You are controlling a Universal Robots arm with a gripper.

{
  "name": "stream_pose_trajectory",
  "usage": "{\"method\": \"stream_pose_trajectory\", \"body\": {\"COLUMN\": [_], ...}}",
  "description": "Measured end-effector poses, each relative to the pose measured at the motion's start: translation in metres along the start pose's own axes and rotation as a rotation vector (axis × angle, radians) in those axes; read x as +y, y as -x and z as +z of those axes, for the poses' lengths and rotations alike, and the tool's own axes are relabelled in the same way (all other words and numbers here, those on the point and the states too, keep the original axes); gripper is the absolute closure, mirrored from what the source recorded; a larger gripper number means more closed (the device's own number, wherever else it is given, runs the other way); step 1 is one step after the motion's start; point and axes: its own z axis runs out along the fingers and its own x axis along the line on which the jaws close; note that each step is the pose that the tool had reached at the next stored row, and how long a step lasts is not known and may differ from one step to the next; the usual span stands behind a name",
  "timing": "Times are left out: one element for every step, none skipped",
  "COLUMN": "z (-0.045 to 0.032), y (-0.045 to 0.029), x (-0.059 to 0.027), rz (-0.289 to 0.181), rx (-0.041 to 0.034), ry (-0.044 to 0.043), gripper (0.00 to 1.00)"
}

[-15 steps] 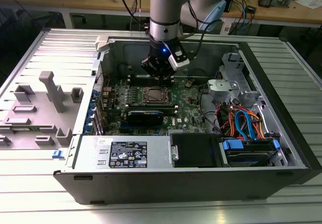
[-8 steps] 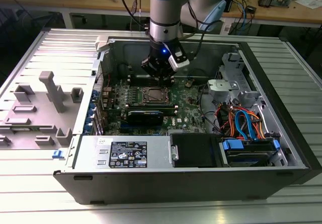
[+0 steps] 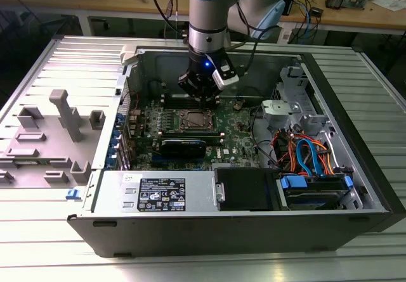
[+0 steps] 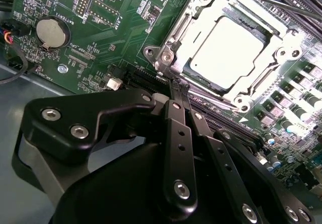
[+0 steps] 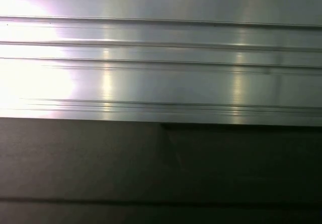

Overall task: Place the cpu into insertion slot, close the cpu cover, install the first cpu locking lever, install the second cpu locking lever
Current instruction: 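Install the first cpu locking lever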

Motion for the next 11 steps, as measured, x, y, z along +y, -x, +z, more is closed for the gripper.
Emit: {"method": "stream_pose_trajectory", "body": {"z": [-0.0001,-0.0001,-0.0002,-0.0002,-0.0002,-0.0002,-0.0002,-0.0003,-0.0003,-0.0003,-0.0003], "y": [0.0,0.0,0.0,0.0,0.0,0.0,0.0,0.0,0.0,0.0,0.0], "x": [0.0,0.0,0.0,0.0,0.0,0.0,0.0,0.0,0.0,0.0,0.0], "rz": [0.0,0.0,0.0,0.0,0.0,0.0,0.0,0.0,0.0,0.0,0.0], "rx": [-0.0001,-0.0001,0.0001,0.0001,0.0,0.0001,0.0,0.0001,0.0001,0.0001,0.0001], "ry": [0.0001,0.0,-0.0001,-0.0001,-0.0002,-0.0001,-0.0001,-0.0001,-0.0001,-0.0002,-0.0001], "gripper": [0.89,0.89,0.89,0.89,0.89,0.89,0.89,0.89,0.89,0.89,0.89]}}
